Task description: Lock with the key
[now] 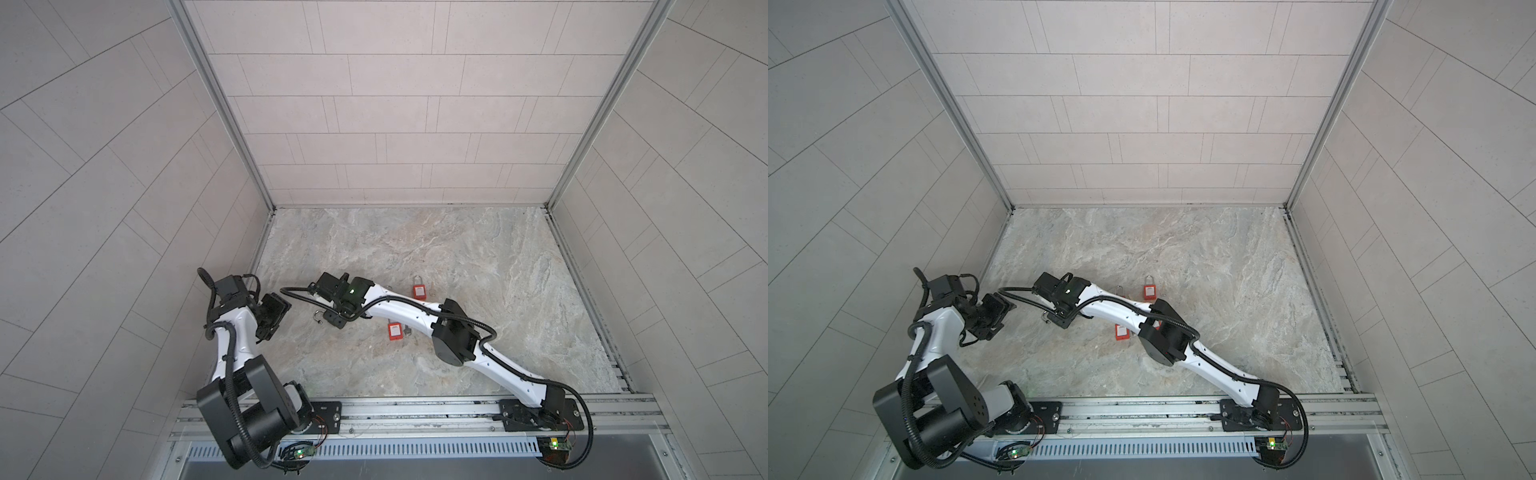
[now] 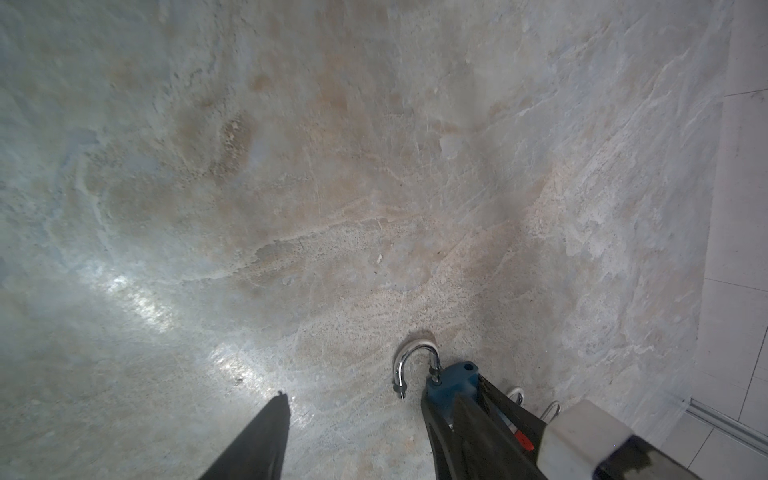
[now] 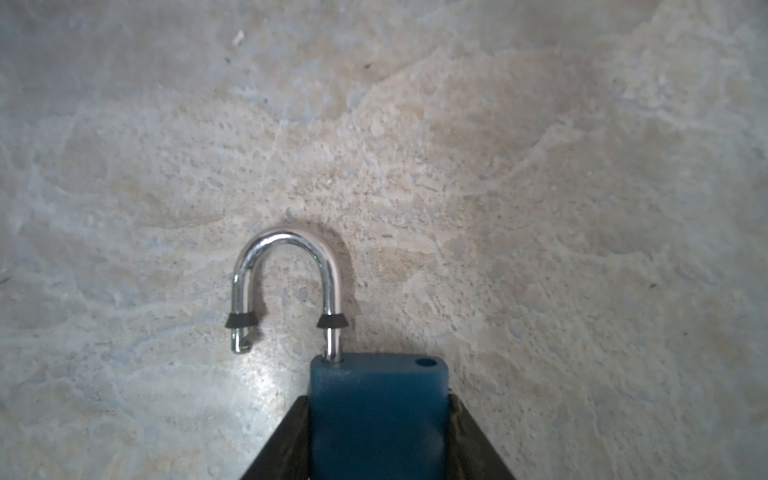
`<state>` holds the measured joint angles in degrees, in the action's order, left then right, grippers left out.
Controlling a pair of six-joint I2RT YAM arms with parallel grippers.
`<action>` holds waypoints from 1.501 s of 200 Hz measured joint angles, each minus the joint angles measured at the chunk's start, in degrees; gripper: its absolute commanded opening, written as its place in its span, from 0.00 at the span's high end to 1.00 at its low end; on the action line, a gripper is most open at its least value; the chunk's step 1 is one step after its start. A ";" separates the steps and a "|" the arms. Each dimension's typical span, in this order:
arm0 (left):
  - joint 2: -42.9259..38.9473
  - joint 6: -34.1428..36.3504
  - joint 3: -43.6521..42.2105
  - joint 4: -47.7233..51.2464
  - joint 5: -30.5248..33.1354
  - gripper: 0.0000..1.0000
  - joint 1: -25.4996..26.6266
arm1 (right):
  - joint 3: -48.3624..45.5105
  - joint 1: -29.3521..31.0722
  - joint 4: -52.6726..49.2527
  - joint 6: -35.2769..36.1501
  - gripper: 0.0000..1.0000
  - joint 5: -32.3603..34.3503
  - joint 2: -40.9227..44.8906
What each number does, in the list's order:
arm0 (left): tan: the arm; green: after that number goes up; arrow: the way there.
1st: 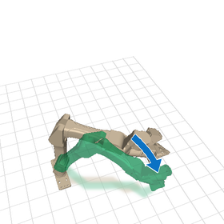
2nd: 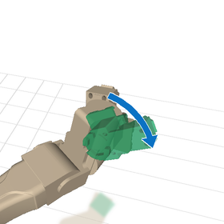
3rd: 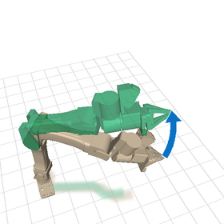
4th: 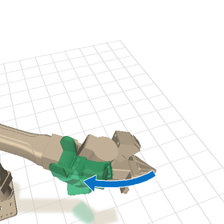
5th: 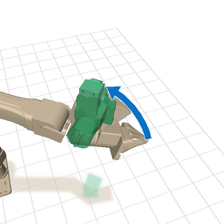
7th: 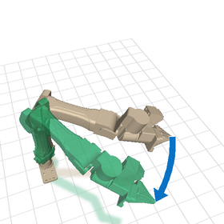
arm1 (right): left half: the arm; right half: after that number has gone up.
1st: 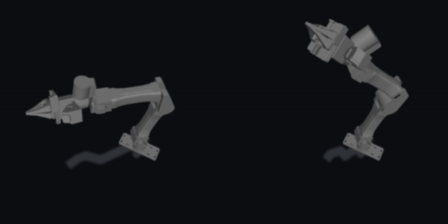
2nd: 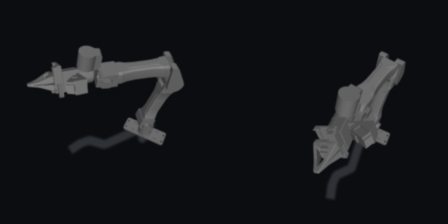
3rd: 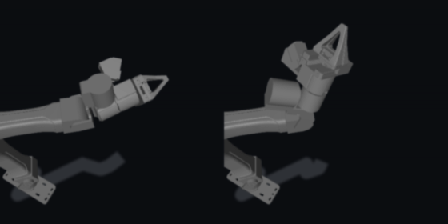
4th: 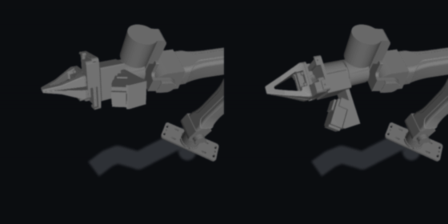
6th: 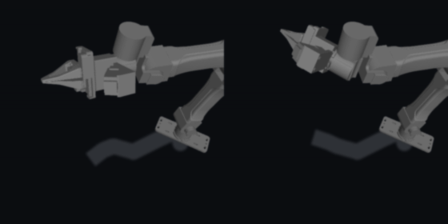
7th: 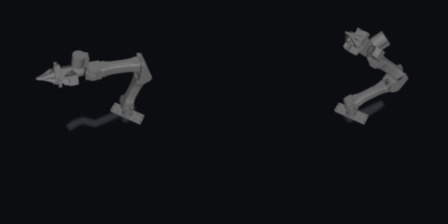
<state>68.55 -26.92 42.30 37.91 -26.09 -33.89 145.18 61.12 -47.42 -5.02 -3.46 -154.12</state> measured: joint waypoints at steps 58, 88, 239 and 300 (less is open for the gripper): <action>-3.04 0.04 0.11 1.16 0.15 0.36 0.00 | -0.09 -0.33 -1.90 2.73 0.68 0.94 0.76; -5.49 0.24 0.11 1.40 -0.59 0.39 0.00 | -0.61 -1.95 -4.63 4.70 0.68 -0.02 3.87; -16.72 15.76 -2.95 -13.99 -14.01 0.53 30.45 | -29.81 -17.68 -12.76 23.12 0.70 -16.55 40.50; -29.49 26.97 -14.49 -35.87 -21.44 0.58 40.09 | -37.86 -20.55 -13.46 26.49 0.70 -24.11 50.53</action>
<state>39.07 0.05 27.81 2.04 -47.53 6.20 107.33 40.58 -60.88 21.47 -27.57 -103.59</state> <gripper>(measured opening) 0.420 0.474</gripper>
